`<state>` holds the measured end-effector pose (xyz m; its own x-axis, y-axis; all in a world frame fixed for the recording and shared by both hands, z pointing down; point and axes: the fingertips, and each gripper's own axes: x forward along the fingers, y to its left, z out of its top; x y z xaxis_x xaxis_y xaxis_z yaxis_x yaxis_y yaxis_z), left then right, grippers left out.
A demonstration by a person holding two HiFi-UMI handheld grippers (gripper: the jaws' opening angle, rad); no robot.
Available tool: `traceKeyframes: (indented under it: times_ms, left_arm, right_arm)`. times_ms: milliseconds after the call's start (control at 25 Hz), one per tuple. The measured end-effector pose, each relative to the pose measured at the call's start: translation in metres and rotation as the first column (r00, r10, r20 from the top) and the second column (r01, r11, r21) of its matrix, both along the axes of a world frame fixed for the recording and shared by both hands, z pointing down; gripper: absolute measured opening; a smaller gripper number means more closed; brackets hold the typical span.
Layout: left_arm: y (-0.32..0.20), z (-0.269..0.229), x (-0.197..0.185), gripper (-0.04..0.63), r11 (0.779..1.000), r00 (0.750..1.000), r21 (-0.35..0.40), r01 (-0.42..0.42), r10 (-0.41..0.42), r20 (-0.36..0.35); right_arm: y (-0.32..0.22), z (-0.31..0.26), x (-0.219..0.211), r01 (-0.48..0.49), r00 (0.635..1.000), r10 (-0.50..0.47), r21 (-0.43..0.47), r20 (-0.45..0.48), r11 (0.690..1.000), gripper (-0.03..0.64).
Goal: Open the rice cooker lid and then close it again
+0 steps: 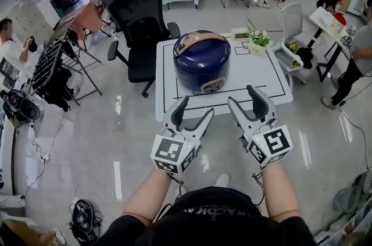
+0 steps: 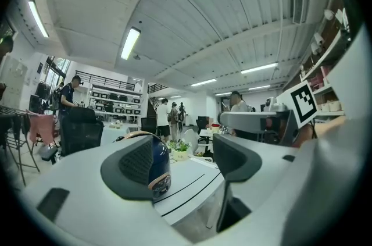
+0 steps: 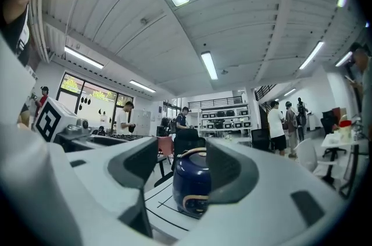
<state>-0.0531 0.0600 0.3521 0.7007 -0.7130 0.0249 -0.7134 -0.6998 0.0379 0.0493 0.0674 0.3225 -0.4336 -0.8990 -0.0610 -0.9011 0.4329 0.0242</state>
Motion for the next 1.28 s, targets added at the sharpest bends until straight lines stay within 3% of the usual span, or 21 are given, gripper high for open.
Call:
traceKeyframes:
  times_ms: [600, 880, 1280]
  left_arm:
    - [-0.019, -0.007, 0.062, 0.308, 0.996, 0.996, -0.003, 0.091, -0.091, 0.002]
    - [-0.033, -0.002, 0.069, 0.308, 0.994, 0.994, -0.015, 0.108, -0.108, 0.019]
    - [-0.076, 0.010, 0.072, 0.308, 0.996, 0.997, -0.036, 0.079, -0.079, 0.017]
  right_arm:
    - [-0.028, -0.001, 0.060, 0.104, 0.994, -0.104, -0.005, -0.025, 0.995, 0.244]
    - [-0.044, 0.007, 0.063, 0.134, 0.991, -0.134, -0.019, -0.009, 0.991, 0.244]
    - [-0.085, 0.017, 0.063, 0.106, 0.994, -0.106, -0.034, 0.006, 0.994, 0.244]
